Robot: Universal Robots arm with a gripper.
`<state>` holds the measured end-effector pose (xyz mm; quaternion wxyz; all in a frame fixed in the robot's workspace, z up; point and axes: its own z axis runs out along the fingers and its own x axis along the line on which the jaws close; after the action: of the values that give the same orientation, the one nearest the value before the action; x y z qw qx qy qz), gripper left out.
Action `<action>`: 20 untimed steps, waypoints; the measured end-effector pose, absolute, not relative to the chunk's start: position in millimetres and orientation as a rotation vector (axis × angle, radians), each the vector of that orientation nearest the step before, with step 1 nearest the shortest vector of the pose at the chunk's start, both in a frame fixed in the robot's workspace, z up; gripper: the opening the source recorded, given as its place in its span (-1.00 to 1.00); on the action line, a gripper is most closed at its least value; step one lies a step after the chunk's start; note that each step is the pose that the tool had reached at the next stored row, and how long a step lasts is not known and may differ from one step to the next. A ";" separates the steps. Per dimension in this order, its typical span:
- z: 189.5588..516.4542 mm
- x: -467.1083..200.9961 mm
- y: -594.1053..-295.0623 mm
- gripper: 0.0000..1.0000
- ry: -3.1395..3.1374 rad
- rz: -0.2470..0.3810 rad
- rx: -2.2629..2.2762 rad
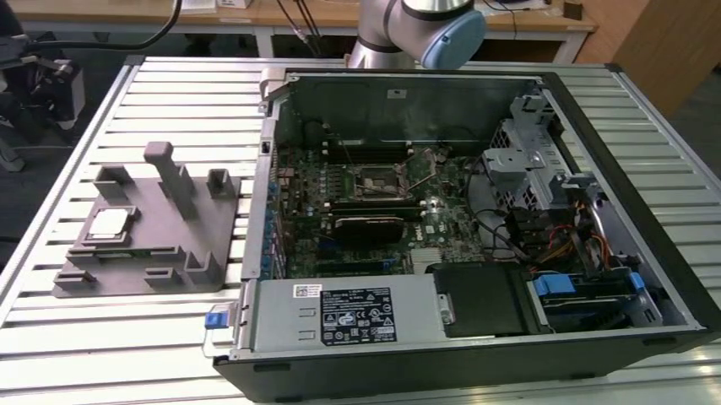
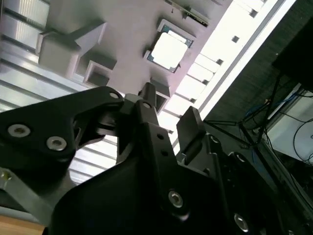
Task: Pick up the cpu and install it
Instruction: 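Reach for the cpu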
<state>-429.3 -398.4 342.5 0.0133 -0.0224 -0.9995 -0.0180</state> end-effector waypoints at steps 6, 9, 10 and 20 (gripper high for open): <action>331.7 -430.9 -398.6 0.29 -3.111 -0.054 0.058; 326.4 -440.4 -398.6 0.29 -3.111 -0.054 0.066; 324.4 -445.2 -398.6 0.29 -3.111 -0.054 0.066; 306.3 -450.0 -400.0 0.66 -3.111 -0.054 0.065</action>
<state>-450.0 -400.0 306.3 0.0146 0.0208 -0.9995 -0.0174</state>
